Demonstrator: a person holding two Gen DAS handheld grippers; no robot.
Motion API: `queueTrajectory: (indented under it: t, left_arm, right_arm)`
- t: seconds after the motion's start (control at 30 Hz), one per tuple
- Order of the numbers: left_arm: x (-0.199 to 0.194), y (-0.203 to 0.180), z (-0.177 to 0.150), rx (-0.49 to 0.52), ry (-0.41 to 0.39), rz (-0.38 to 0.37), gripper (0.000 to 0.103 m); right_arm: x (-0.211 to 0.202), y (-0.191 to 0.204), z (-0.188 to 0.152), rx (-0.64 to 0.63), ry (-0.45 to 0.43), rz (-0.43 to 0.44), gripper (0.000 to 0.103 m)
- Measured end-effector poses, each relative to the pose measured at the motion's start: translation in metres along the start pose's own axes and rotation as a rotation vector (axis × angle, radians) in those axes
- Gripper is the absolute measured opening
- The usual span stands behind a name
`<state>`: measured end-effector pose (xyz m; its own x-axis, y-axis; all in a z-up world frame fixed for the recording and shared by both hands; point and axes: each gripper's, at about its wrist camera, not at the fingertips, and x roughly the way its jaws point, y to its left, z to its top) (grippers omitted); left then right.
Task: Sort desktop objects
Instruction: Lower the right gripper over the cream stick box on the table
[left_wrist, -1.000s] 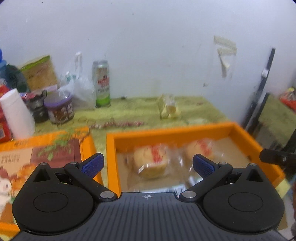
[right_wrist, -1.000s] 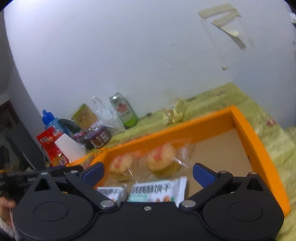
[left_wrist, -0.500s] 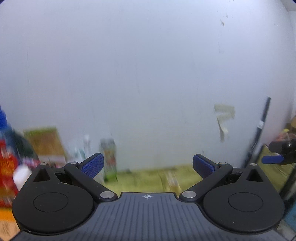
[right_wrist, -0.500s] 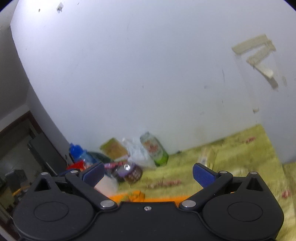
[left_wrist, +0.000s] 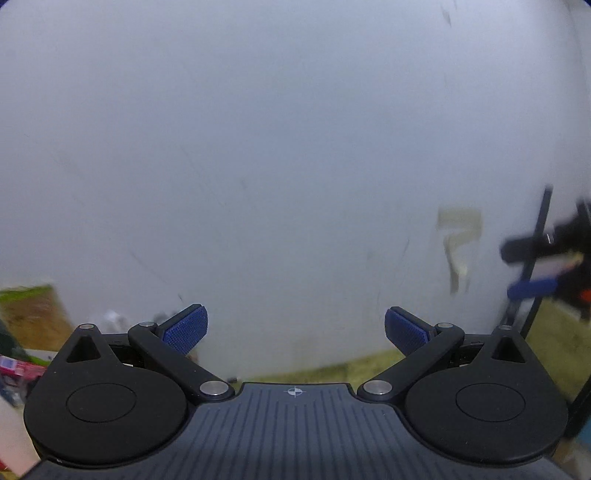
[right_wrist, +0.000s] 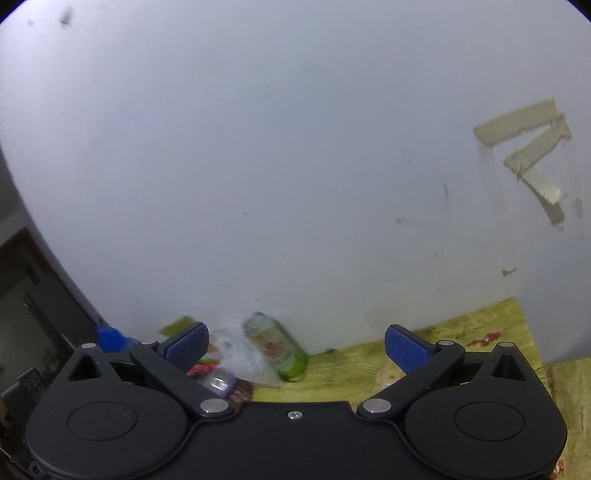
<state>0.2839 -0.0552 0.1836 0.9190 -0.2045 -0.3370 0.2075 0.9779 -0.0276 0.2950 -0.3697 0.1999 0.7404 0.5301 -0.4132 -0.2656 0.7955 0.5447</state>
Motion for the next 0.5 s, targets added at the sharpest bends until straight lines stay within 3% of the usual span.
queueTrajectory:
  t: [0.23, 0.5]
  left_arm:
    - [0.115, -0.039, -0.054, 0.173, 0.262, -0.076, 0.103]
    - [0.193, -0.066, -0.117, 0.319, 0.414, -0.125, 0.103]
  right_arm:
    - [0.094, -0.061, -0.005, 0.067, 0.165, -0.090, 0.102]
    - [0.193, -0.109, -0.032, 0.104, 0.366, -0.148, 0.100]
